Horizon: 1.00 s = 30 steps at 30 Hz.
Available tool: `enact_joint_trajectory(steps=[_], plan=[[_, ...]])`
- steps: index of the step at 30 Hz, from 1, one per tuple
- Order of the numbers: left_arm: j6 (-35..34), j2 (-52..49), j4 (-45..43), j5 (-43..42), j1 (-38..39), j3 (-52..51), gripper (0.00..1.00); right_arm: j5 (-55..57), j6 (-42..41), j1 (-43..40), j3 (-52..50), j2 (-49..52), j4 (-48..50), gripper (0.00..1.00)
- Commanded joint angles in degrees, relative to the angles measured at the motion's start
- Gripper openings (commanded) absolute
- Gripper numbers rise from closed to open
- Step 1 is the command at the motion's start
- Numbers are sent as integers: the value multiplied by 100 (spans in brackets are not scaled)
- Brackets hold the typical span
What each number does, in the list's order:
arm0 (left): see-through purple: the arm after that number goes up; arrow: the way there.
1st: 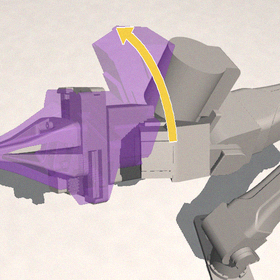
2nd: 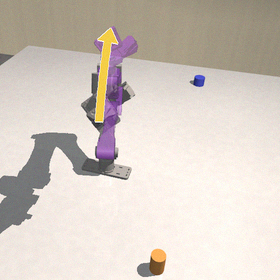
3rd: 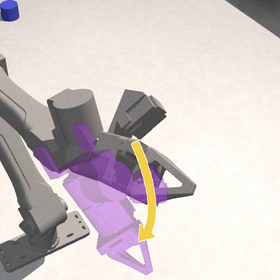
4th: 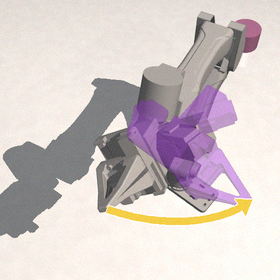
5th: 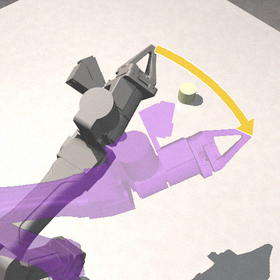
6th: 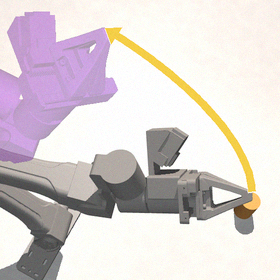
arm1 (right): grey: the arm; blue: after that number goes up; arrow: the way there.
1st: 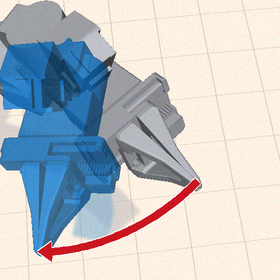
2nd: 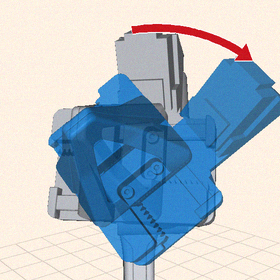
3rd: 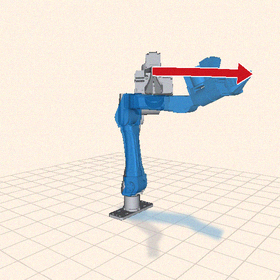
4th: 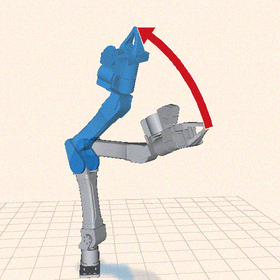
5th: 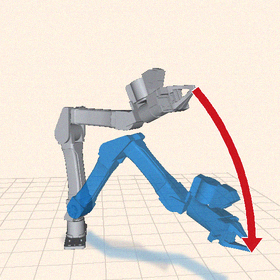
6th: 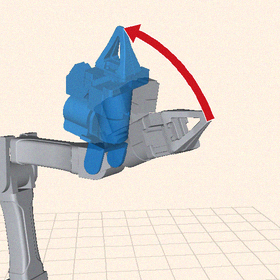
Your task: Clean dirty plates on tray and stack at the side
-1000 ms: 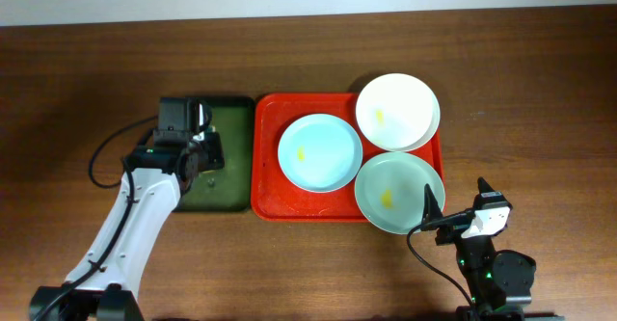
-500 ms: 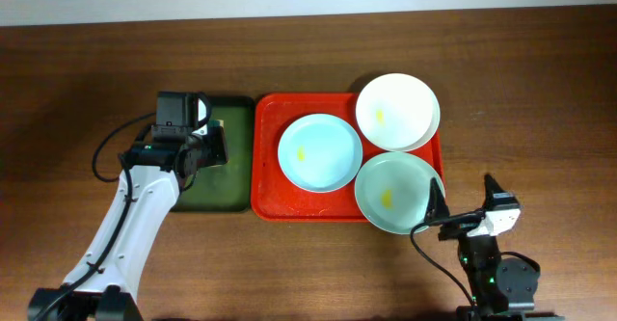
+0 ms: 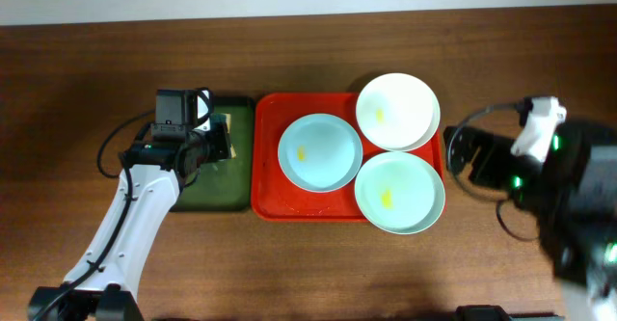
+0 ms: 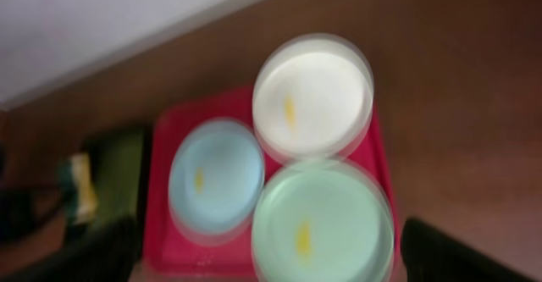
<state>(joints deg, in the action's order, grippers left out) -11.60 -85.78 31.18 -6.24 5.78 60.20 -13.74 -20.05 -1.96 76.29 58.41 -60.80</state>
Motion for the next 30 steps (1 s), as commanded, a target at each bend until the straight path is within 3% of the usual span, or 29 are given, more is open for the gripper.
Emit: enact_joint_trajectory(steps=[1, 3, 5, 8, 11, 18, 23, 28, 30], plan=[[225, 13, 358, -654, 133, 516, 0, -1231, 96, -7, 1263, 1270, -522, 96], [223, -111, 907, -271, 417, 1178, 0, -1193, 472, 269, 1274, 1917, -566, 66], [221, -389, 1547, -251, 669, 1941, 0, -645, 481, 662, 1274, 2557, -675, 54], [85, -922, 1718, -299, 1130, 2354, 0, 129, 483, 1233, 1274, 3471, -507, 55], [87, -1410, 1646, -299, 1392, 2354, 0, 382, 476, 1556, 1274, 4369, -212, 62], [90, -2282, 1064, -297, 1410, 2354, 0, 297, 479, 1670, 1274, 5676, 304, 48], [92, -2363, 1047, -293, 1410, 2345, 0, 138, 479, 1808, 1259, 5838, 603, 32], [92, -2450, 1043, -293, 1408, 2337, 0, 138, 476, 1923, 1165, 5980, 737, 31], [92, -2455, 1045, -293, 1405, 2337, 0, 136, 476, 1967, 1158, 6030, 769, 24]])
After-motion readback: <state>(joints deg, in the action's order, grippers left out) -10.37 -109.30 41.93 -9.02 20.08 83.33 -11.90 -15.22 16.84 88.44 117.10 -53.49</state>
